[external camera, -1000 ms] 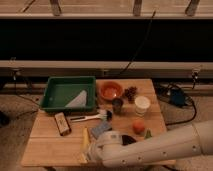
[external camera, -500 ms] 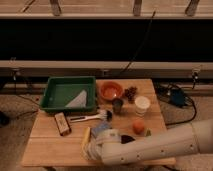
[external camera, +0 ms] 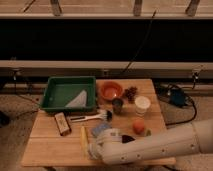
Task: Place banana in paper cup
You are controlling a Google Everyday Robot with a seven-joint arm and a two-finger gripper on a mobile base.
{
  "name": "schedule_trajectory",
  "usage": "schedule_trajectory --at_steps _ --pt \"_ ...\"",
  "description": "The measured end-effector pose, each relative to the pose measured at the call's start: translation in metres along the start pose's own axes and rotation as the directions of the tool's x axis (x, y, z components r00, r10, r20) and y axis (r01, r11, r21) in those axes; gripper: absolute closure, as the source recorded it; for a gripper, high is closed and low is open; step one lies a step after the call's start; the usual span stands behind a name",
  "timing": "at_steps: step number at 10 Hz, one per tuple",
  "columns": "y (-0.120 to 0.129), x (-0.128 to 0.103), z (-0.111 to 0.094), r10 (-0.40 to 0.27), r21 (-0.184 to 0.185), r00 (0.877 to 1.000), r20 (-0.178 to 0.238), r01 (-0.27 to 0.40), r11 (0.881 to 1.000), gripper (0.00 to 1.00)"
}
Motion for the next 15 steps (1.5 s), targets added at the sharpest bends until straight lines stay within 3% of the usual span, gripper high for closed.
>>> schedule_trajectory --at_steps 4,9,15 --pt "-0.020 0.006 -0.038 0.018 -0.003 0.999 0.047 -0.018 1.000 0.92" --pt "-0.040 0.012 -0.069 0.055 0.000 0.994 0.093 -0.055 0.998 0.92" --pt "-0.079 0.037 -0.096 0.134 0.018 0.986 0.104 -0.136 0.990 0.92"
